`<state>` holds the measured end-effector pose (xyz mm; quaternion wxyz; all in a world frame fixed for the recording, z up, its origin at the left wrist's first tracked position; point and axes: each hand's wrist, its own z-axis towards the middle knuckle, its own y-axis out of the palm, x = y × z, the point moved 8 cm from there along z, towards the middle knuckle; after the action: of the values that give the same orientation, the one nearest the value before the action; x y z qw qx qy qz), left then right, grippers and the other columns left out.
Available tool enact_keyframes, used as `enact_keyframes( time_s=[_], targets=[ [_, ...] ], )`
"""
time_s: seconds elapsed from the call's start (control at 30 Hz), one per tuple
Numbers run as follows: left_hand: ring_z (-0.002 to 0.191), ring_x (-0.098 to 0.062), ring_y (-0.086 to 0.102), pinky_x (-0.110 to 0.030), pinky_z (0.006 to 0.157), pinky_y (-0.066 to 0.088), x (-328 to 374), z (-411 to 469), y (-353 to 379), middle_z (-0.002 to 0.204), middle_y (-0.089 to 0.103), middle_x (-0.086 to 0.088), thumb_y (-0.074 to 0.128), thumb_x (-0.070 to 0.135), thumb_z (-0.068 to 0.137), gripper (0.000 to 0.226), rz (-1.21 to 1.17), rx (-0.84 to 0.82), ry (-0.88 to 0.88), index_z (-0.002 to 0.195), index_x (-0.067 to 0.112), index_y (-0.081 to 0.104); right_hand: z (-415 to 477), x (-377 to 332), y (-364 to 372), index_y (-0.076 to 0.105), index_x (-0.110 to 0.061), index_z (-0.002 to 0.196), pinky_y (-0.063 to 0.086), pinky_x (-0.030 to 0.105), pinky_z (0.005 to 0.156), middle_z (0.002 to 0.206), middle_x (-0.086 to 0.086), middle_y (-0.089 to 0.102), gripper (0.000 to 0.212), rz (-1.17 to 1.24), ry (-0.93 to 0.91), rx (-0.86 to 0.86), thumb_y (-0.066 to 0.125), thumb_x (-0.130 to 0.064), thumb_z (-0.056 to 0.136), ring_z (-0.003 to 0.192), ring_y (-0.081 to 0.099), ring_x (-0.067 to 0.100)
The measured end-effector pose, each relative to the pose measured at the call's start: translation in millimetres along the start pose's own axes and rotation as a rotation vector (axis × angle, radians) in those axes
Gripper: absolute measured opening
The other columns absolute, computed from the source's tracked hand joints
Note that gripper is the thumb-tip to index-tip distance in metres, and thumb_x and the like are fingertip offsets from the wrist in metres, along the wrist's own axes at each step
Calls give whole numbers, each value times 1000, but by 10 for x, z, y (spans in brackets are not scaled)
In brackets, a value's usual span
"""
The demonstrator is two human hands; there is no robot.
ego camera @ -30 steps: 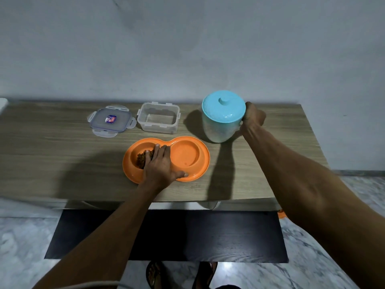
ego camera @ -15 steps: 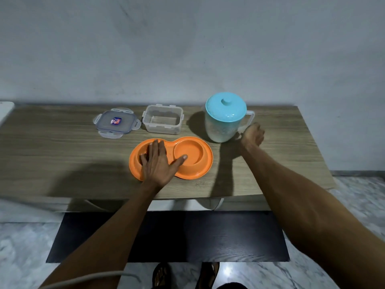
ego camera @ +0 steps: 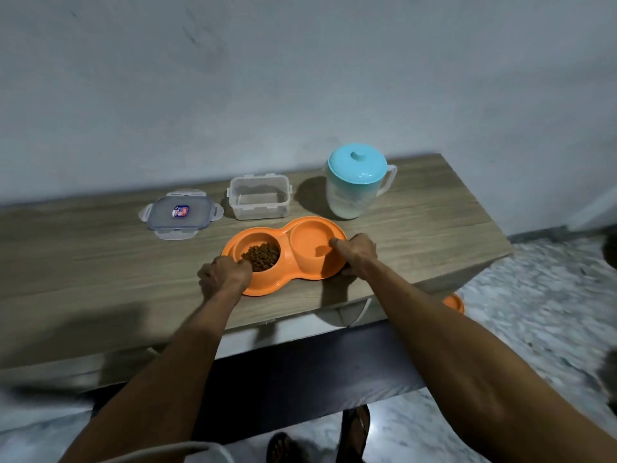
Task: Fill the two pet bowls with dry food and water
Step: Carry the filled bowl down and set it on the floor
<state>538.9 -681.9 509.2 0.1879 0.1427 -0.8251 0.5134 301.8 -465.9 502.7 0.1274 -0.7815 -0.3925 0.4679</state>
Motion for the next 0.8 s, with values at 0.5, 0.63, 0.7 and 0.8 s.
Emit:
enact_keyframes(
  time_s=[0.5, 0.63, 0.7, 0.8],
  targets=[
    [119, -40, 51, -42, 91, 48, 517, -842, 252, 135, 45, -21, 61, 32, 92, 44, -57, -103, 144, 124, 1, 58, -312, 734, -878, 68, -3, 104, 63, 45, 64, 109, 19, 68, 48, 146, 57, 174, 75, -43, 79, 89, 69, 36],
    [119, -39, 53, -36, 80, 39, 972, -1377, 588, 138, 46, -23, 60, 23, 94, 42, -82, -161, 247, 126, -3, 57, -324, 1089, -1588, 66, 1, 101, 62, 45, 54, 104, 20, 68, 47, 224, 73, 231, 77, -39, 79, 78, 69, 34],
    [121, -41, 52, -40, 91, 43, 1212, -1661, 771, 139, 45, -25, 61, 25, 92, 43, -83, -166, 298, 125, -2, 58, -311, 1302, -2003, 66, 3, 101, 61, 46, 51, 105, 19, 68, 49, 261, 78, 270, 79, -38, 77, 80, 70, 35],
    [122, -43, 50, -43, 99, 44, 1573, -2132, 1082, 138, 46, -26, 62, 28, 89, 46, -81, -184, 348, 125, -2, 59, -295, 1634, -2641, 63, -1, 95, 61, 50, 54, 103, 19, 69, 47, 304, 75, 324, 80, -38, 73, 84, 70, 39]
  ],
)
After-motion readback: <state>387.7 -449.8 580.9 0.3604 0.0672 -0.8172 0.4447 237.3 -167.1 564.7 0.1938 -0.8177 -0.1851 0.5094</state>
